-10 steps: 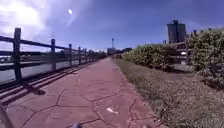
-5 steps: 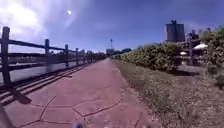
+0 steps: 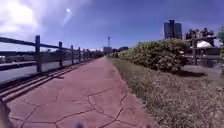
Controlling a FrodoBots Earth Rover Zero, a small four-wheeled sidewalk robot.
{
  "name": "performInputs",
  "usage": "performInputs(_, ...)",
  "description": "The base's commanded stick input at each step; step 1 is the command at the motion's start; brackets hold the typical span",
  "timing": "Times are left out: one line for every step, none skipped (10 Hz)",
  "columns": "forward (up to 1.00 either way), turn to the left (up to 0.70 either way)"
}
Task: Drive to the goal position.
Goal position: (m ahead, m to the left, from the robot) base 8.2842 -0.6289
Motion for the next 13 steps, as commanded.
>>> performInputs(0.70,0.35)
performInputs(0.70,0.35)
performInputs(0.70,0.35)
performInputs(0.70,0.00)
performInputs(0.70,0.00)
performInputs(0.70,0.00)
performInputs(0.70,0.00)
performInputs(0.70,0.00)
performInputs(0.70,0.00)
performInputs(0.70,0.00)
performInputs(0.70,0.00)
performInputs(0.70,0.00)
performInputs(0.70,0.00)
